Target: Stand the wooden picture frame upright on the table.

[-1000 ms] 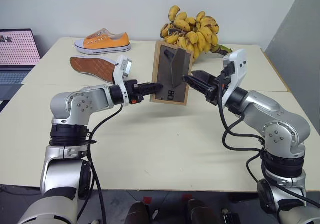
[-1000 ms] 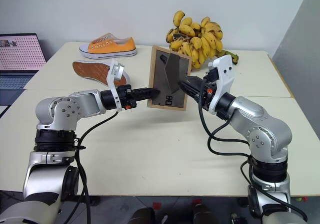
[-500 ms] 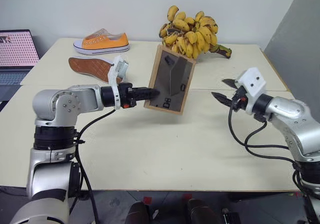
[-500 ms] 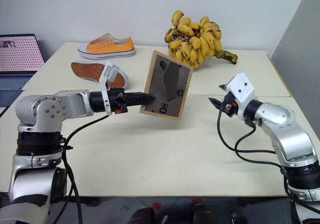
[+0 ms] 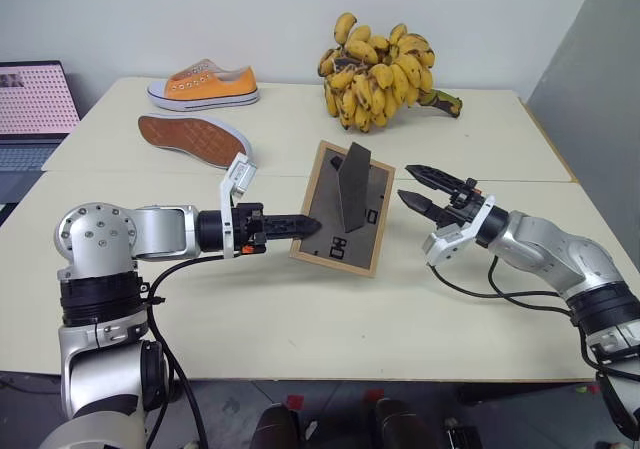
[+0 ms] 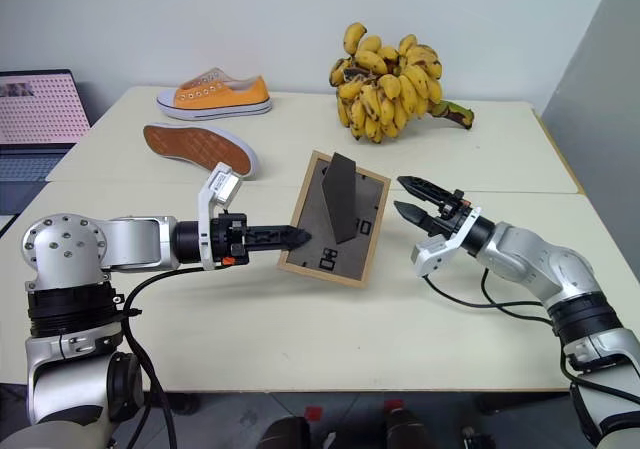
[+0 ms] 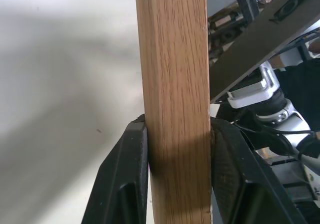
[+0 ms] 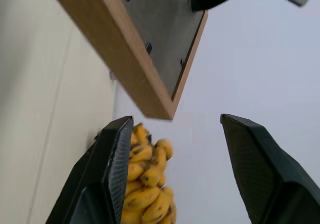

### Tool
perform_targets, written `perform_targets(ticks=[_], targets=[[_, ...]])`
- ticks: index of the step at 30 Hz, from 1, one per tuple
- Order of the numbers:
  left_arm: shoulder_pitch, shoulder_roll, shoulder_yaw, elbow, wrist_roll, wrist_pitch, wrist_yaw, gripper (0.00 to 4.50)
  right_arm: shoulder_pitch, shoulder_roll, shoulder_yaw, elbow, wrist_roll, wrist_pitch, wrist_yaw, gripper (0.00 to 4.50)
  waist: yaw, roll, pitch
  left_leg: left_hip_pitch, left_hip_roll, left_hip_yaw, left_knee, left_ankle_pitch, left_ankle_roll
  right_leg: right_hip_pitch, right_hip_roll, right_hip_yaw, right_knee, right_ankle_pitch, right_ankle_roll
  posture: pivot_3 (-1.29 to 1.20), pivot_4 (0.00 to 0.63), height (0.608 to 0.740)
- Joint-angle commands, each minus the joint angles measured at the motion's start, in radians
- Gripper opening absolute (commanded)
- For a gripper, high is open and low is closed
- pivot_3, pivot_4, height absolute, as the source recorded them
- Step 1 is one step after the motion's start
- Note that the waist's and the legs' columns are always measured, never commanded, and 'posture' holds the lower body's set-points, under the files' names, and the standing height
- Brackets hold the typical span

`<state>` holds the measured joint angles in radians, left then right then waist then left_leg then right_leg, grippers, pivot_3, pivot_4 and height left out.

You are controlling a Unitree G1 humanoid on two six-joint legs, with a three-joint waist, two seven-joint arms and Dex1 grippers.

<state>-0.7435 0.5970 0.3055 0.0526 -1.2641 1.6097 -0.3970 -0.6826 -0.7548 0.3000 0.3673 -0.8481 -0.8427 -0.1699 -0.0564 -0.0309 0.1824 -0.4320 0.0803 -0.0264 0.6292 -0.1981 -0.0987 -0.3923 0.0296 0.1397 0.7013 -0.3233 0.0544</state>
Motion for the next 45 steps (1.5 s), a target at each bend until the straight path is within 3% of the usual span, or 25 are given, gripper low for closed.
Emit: perform_targets(ticks=[1, 9, 18, 33, 40, 45], targets=[[-0.011, 0.025, 0.036, 0.013, -0.184, 0.005, 0.123, 1.32, -0.086, 0.023, 0.039, 0.073, -0.127, -0.046, -0.211, 2.92, 0.0, 0.0, 0.0, 0.001, 0.0, 0.0, 0.001, 0.0, 0.0, 0.001, -0.001, 0.0, 0.0, 0.0, 0.0, 0.0, 0.15, 0.74], [-0.01, 0.071, -0.021, 0.04, -0.423, -0.048, 0.318, 1.32, -0.14, 0.049, 0.115, 0.17, -0.216, -0.062, -0.361, 2.92, 0.001, 0.0, 0.0, 0.002, -0.003, -0.001, 0.001, 0.0, 0.002, 0.003, -0.004, -0.002, 0.002, 0.0, 0.0, 0.0, 0.15, 0.74], [0.012, 0.183, -0.165, 0.022, -0.687, -0.206, 0.463, 1.32, -0.173, 0.05, 0.154, 0.245, -0.226, -0.069, -0.407, 2.92, 0.001, 0.0, 0.0, 0.003, -0.006, -0.001, 0.001, 0.001, 0.004, 0.003, -0.007, -0.003, 0.007, 0.0, 0.0, 0.0, 0.15, 0.74], [0.026, 0.218, -0.245, -0.012, -0.708, -0.272, 0.431, 1.32, -0.213, 0.096, 0.165, 0.211, -0.206, -0.107, -0.4, 2.92, 0.0, 0.0, 0.0, 0.004, -0.016, -0.008, 0.001, 0.003, 0.007, 0.004, -0.014, -0.007, 0.011, -0.001, 0.001, 0.0, 0.15, 0.74], [0.023, 0.228, -0.252, -0.01, -0.708, -0.285, 0.425, 1.32, -0.218, 0.097, 0.163, 0.223, -0.188, -0.113, -0.392, 1.55, 0.0, 0.0, 0.0, 0.003, -0.016, -0.013, 0.001, 0.004, 0.007, 0.006, -0.015, -0.012, 0.011, -0.001, 0.001, 0.0, 0.15, 0.74], [0.024, 0.233, -0.257, -0.013, -0.708, -0.291, 0.421, 1.32, -0.217, 0.093, 0.166, 0.226, -0.185, -0.115, -0.393, 1.4, 0.0, 0.0, 0.0, 0.003, -0.016, -0.014, 0.001, 0.004, 0.007, 0.006, -0.015, -0.013, 0.011, -0.001, 0.001, 0.0, 0.15, 0.74]])
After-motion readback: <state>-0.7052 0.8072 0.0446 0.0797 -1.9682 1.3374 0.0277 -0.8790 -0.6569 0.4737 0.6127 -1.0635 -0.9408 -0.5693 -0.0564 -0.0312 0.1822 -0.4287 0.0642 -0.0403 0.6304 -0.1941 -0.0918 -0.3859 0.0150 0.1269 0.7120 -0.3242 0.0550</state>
